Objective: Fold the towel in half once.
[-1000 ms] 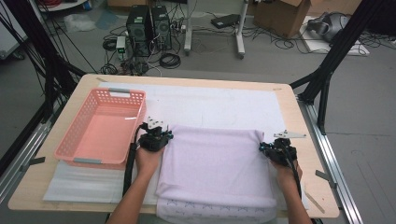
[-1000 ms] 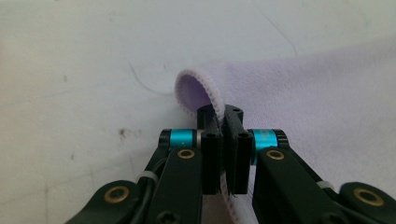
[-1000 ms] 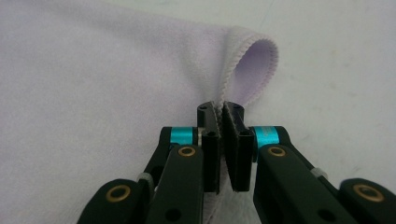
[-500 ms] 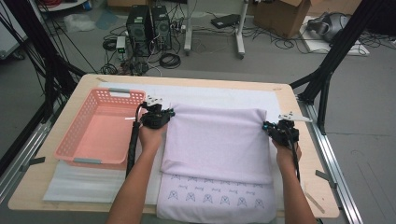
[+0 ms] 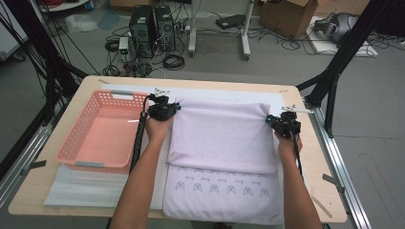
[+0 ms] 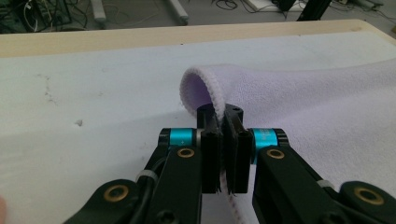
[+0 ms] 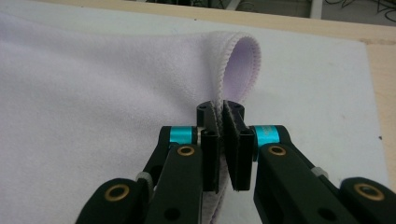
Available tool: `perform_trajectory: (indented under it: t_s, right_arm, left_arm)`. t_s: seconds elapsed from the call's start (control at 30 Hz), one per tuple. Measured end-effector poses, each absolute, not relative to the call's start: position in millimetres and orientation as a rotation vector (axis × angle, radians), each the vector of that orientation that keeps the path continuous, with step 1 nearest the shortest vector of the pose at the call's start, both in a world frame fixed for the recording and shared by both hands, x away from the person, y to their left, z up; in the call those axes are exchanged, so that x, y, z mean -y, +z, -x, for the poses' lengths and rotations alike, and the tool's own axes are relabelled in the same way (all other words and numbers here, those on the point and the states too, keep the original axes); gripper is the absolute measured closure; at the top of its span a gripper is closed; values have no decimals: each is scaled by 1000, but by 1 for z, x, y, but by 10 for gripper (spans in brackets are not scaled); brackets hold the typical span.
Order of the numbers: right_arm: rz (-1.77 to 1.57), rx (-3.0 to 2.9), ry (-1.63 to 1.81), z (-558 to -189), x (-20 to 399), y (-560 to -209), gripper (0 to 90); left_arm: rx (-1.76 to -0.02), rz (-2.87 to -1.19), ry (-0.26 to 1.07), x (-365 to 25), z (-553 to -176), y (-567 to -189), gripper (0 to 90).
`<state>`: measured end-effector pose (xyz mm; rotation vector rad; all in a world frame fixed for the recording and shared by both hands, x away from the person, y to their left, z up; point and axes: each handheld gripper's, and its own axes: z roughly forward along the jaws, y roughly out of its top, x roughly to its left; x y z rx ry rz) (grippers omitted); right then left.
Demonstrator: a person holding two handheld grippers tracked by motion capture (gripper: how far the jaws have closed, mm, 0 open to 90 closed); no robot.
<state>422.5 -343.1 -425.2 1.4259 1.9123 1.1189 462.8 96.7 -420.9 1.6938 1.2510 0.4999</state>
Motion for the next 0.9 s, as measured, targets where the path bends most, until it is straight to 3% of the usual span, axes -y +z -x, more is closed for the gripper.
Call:
perform_trajectory:
  t_s: [0.03, 0.07, 0.1, 0.33, 0.43, 0.67, 0.9]
  right_arm:
    - [-1438, -1911, 1117, -424, 343, -425, 804]
    - [-1442, -1900, 1112, -424, 343, -425, 737]
    - [-1456, -1891, 1105, -424, 344, -426, 683]
    - [-1487, -1924, 1125, -419, 344, -423, 601]
    - [-1493, -1949, 1165, -414, 341, -419, 556]
    - [-1390, -2024, 1200, -386, 332, -404, 576]
    - [-1334, -2099, 1205, -337, 337, -412, 604]
  left_arm:
    - [-1264, -1695, 501, -96, -463, -422, 758]
    - [-1281, -1698, 495, -95, -463, -423, 590]
    - [-1290, -1696, 469, -96, -462, -422, 487]
    - [-1222, -1715, 464, -94, -443, -417, 469]
    - [-1167, -1809, 435, -89, -433, -416, 394]
    - [-1077, -1792, 423, -87, -400, -417, 397]
    - [-1009, -1799, 413, -89, -366, -420, 388]
